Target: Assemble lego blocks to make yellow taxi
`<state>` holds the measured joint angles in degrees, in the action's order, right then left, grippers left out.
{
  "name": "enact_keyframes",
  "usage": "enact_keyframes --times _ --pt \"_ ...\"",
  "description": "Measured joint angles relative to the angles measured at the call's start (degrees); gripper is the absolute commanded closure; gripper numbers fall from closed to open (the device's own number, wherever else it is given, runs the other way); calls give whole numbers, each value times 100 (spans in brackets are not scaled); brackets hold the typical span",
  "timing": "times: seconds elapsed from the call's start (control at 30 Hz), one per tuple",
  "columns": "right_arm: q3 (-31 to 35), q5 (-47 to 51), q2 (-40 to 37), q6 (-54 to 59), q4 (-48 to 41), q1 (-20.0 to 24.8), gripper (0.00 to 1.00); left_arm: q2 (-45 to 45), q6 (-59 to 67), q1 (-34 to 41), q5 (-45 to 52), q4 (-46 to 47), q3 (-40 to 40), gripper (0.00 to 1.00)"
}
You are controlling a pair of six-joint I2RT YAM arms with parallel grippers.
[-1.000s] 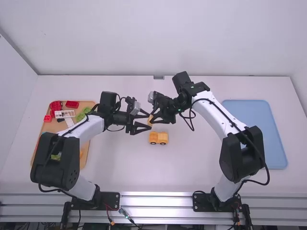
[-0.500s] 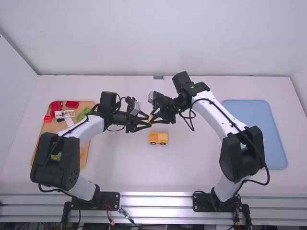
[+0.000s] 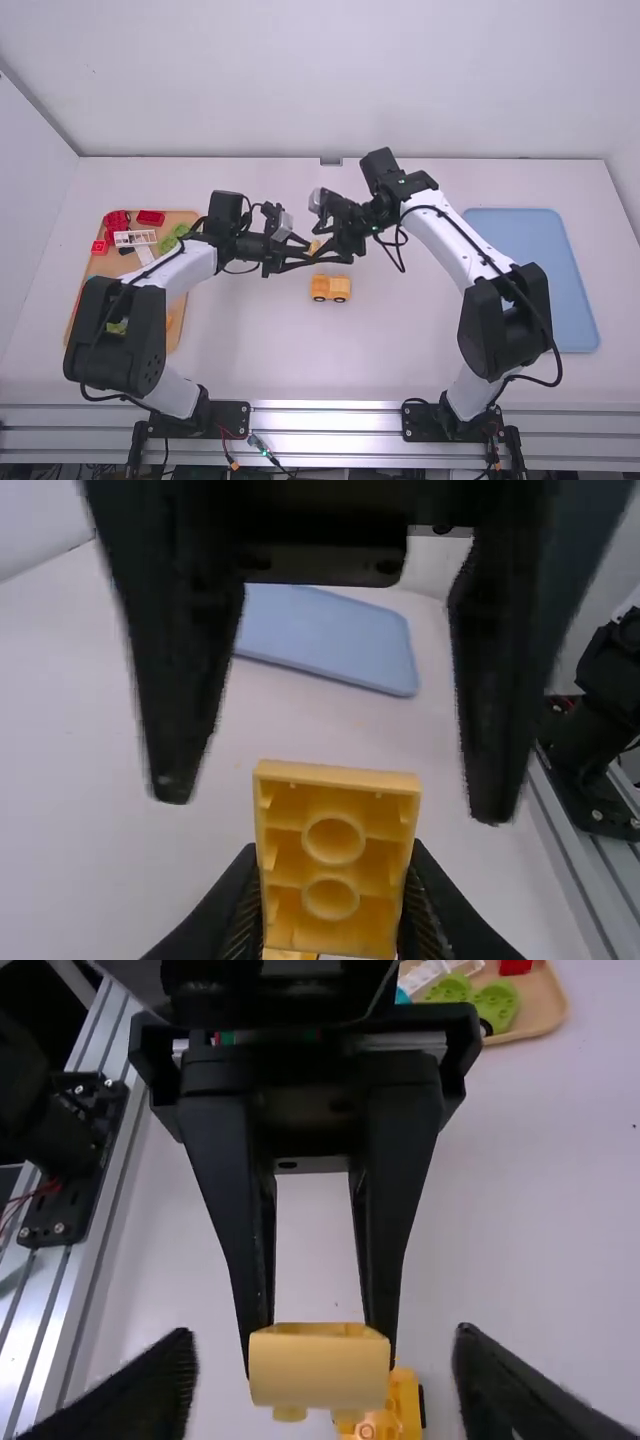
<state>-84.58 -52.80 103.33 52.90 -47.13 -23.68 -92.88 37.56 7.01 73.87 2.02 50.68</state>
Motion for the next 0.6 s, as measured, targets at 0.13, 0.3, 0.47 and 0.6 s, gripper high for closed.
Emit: enact_keyframes --times 0.13,0.3,0.47,0.6 --pt "0 -234 2 -114 275 20 27 -2 -81 0 0 -428 0 97" --pt "0 -752 0 -105 367 221 32 0 -518 0 111 -1351 0 97" --pt "0 -1513 0 55 496 634 37 -2 -1491 0 155 -2778 7 96" --pt "-2 -1941 0 98 750 855 43 -2 -2337 0 197 -3703 4 93"
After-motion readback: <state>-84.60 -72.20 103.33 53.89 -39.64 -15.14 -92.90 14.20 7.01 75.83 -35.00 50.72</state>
